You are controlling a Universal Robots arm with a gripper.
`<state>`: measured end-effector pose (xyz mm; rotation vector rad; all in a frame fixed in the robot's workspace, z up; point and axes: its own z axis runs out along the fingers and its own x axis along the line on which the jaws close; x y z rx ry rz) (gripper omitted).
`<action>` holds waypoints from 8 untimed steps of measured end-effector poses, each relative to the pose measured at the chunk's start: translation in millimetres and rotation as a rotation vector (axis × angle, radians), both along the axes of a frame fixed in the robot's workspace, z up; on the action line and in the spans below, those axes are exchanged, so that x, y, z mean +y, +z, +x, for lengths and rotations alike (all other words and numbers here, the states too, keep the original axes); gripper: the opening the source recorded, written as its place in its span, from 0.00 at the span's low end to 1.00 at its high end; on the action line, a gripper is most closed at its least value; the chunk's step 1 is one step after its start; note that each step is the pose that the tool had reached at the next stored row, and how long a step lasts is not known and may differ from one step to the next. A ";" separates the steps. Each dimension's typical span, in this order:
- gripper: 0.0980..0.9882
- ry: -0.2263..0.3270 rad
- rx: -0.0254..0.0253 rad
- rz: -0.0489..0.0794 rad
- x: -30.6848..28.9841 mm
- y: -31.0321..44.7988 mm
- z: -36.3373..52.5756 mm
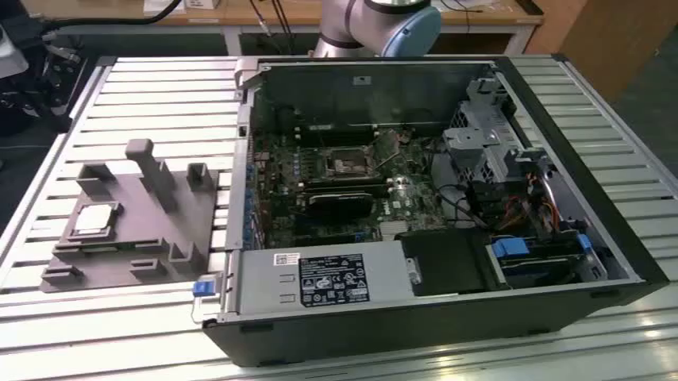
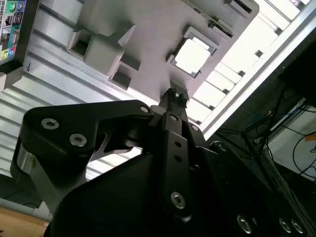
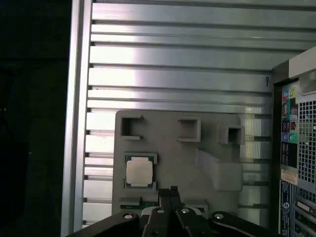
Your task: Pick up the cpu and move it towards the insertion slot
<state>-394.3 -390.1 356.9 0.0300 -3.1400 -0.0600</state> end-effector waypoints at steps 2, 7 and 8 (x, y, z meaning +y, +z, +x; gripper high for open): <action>0.01 0.000 0.0000 0.000 0.0 0.0 0.0; 0.01 0.000 0.0001 0.000 0.0 0.1 -1.8; 0.01 0.000 0.0001 0.000 0.0 0.1 -3.0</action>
